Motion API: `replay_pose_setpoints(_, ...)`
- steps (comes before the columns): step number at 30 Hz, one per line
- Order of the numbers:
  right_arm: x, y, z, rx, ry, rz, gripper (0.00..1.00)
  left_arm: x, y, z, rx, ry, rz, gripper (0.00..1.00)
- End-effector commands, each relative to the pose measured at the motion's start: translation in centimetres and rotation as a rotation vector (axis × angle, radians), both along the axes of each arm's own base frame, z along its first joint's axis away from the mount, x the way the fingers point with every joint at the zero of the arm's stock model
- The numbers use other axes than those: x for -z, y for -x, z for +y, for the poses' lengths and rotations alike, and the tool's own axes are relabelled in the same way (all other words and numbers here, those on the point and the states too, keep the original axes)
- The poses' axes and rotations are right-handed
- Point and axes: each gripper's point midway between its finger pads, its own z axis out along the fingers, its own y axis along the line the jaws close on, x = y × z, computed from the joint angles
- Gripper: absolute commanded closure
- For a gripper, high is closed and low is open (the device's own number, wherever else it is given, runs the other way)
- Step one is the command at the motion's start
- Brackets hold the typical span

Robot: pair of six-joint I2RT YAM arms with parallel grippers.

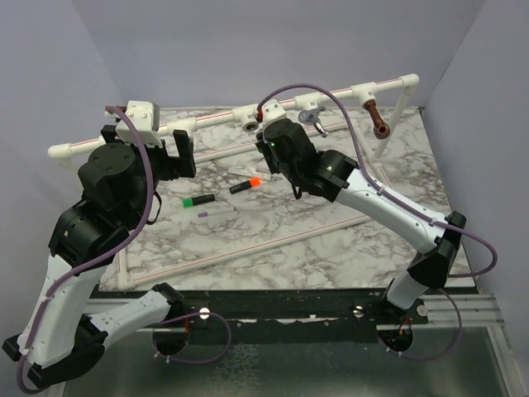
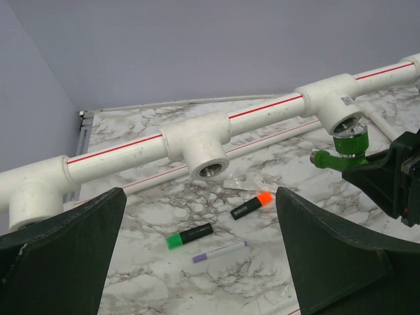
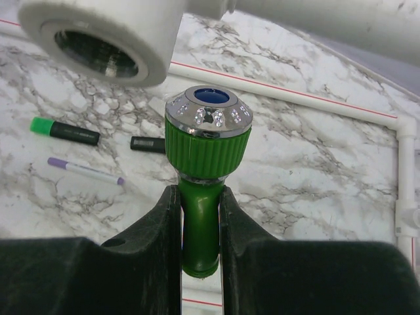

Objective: Install the water faucets

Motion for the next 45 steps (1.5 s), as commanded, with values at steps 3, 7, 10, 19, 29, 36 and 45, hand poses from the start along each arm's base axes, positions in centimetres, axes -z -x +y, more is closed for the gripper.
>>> replay_pose_setpoints(3, -0.5, -2.8, -1.3, 0.084, 0.083, -0.018, 1.00, 1.2, -0.2, 1.7, -0.074, -0.109, 0.019, 0.03)
replay_pose_setpoints(7, 0.0, -4.3, -1.9, 0.105, 0.094, -0.004, 1.00, 1.6, -0.3, 1.7, -0.075, -0.120, 0.027, 0.02)
replay_pose_setpoints(10, 0.6, -5.5, -2.8, 0.120, 0.096, 0.015, 1.00, 1.9, -0.5, 1.8, -0.073, -0.163, 0.033, 0.02)
replay_pose_setpoints(19, 1.7, -8.4, -6.3, 0.189, 0.103, 0.049, 1.00, 2.1, -0.9, 1.7, -0.082, -0.178, 0.035, 0.02)
replay_pose_setpoints(29, 1.6, -11.8, -13.7, 0.343, 0.066, 0.055, 1.00, 2.5, -1.6, 1.5, -0.101, -0.182, 0.047, 0.02)
replay_pose_setpoints(36, 1.7, -13.7, -19.6, 0.444, 0.045, 0.065, 1.00, 2.4, -2.1, 1.3, -0.121, -0.168, 0.051, 0.02)
replay_pose_setpoints(45, 1.5, -12.2, -21.5, 0.430, -0.025, 0.077, 1.00, 2.2, -3.7, 0.6, -0.147, -0.163, 0.042, 0.01)
